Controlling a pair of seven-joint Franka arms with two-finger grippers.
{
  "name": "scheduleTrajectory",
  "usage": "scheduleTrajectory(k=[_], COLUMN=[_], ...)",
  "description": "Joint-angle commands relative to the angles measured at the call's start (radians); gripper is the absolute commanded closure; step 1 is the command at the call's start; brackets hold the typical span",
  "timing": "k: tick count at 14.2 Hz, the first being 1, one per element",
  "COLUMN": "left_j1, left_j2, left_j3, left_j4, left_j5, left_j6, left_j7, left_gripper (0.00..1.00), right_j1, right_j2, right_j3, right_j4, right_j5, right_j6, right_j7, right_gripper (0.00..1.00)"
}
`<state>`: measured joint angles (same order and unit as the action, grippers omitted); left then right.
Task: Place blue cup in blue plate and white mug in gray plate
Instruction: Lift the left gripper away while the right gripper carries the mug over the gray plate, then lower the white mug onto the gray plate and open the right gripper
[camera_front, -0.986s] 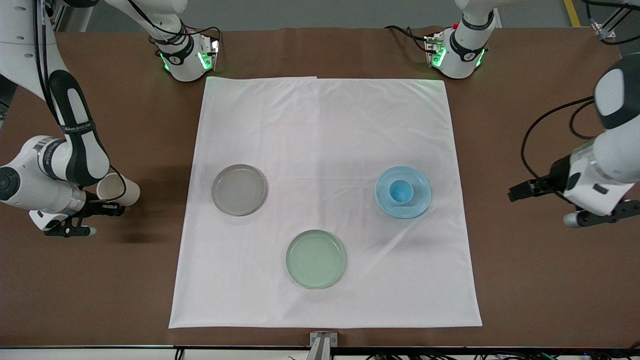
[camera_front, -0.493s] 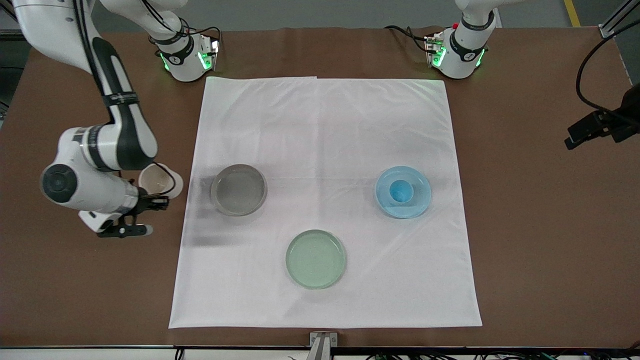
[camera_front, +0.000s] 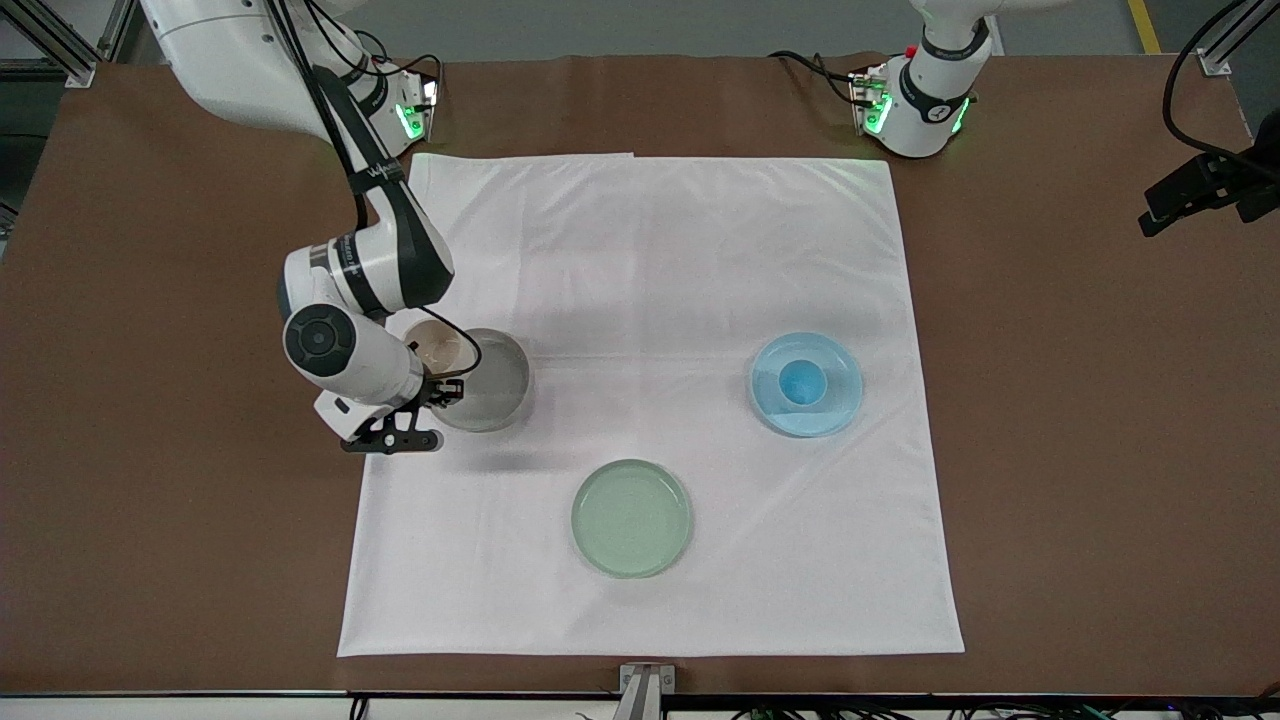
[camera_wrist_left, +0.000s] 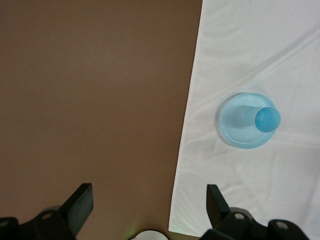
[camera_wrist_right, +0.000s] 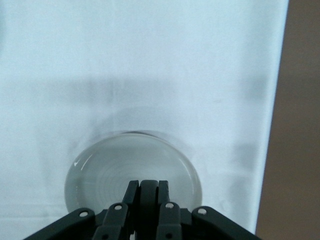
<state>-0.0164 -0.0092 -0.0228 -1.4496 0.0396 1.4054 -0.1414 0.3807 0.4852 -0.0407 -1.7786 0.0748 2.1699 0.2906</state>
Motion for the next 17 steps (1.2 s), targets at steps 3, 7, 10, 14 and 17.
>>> scheduleTrajectory(k=[3, 7, 10, 14, 17], left_j1=[-0.008, 0.000, 0.033, 0.056, 0.111], left_j2=[-0.014, -0.012, -0.014, -0.021, -0.041], left_j3=[0.001, -0.031, -0.077, -0.105, -0.170], left_j4=[-0.020, -0.028, -0.037, -0.064, -0.089], left_j5=[-0.024, -0.035, -0.035, -0.035, -0.037], left_j6=[-0.002, 0.001, 0.006, 0.021, 0.038], left_j7=[-0.001, -0.010, -0.023, -0.021, -0.023], left_gripper=[0.00, 0.00, 0.00, 0.00, 0.00], right_j1=[0.038, 0.038, 0.038, 0.037, 0.038], right_j2=[0.045, 0.065, 0.075, 0.084, 0.089], right_j3=[-0.013, -0.013, -0.013, -0.015, -0.015], right_j4=[-0.025, -0.022, -0.019, -0.018, -0.018], right_j5=[0.049, 0.049, 0.048, 0.048, 0.048], right_j6=[0.105, 0.123, 0.126, 0.139, 0.137], right_j7=[0.033, 0.033, 0.033, 0.033, 0.033], right_gripper=[0.98, 0.97, 0.96, 0.96, 0.87])
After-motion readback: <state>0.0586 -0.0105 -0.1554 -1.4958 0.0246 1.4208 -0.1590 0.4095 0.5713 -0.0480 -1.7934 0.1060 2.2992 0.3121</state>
